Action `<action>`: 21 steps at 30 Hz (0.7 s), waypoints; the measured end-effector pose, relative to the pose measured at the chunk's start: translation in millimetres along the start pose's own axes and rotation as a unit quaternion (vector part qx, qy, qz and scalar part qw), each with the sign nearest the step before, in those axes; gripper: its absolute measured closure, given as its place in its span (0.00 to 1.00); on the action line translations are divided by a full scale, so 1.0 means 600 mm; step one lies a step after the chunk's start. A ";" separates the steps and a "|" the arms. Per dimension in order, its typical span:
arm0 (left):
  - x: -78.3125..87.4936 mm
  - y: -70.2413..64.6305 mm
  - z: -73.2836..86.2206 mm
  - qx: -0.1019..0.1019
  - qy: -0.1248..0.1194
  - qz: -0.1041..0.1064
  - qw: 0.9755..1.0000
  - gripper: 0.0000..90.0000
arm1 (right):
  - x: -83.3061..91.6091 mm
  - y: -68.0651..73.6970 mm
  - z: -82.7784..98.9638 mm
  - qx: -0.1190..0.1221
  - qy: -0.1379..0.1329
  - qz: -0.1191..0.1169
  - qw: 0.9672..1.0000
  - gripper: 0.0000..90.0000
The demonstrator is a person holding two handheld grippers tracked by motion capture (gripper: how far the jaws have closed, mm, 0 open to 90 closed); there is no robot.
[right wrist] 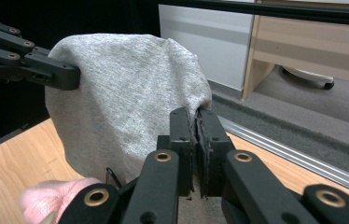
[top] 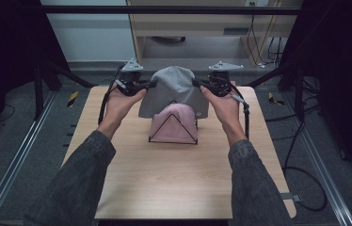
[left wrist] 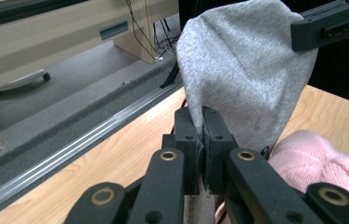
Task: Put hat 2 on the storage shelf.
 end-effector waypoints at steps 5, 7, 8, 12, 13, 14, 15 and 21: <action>0.001 -0.001 0.003 0.002 0.001 0.002 1.000 0.96 | 0.002 0.001 0.005 -0.004 0.003 0.000 1.000 0.96; 0.002 -0.003 0.002 0.001 -0.001 0.004 1.000 0.96 | 0.004 0.001 0.005 -0.004 0.002 -0.001 1.000 0.96; 0.002 -0.004 0.001 0.000 -0.001 0.004 1.000 0.96 | 0.004 0.001 0.005 -0.003 0.002 -0.002 1.000 0.96; 0.002 -0.009 0.003 0.000 0.004 0.006 1.000 0.97 | 0.005 0.000 0.006 -0.003 0.004 -0.002 1.000 0.96; 0.002 -0.009 0.003 -0.001 0.004 0.005 1.000 0.97 | 0.005 0.000 0.007 -0.003 0.006 -0.002 1.000 0.96; 0.003 -0.009 0.004 -0.001 0.006 0.005 1.000 0.97 | 0.005 0.000 0.008 -0.002 0.007 -0.003 1.000 0.96; 0.003 -0.009 0.006 0.000 0.005 0.005 1.000 0.97 | 0.005 0.001 0.009 -0.004 0.007 -0.003 1.000 0.96; 0.005 -0.007 0.016 0.002 0.008 0.004 1.000 0.97 | 0.005 0.002 0.012 0.003 0.014 -0.006 1.000 0.96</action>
Point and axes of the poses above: each handheld gripper's, and its own axes: x roughly backward along the jaws, z roughly out of its underside, y roughly to its left, the point moved 2 cm from there along -x, roughly forward along the jaws, and after that the axes turned 12 degrees about -y, right-handed, at the moved point
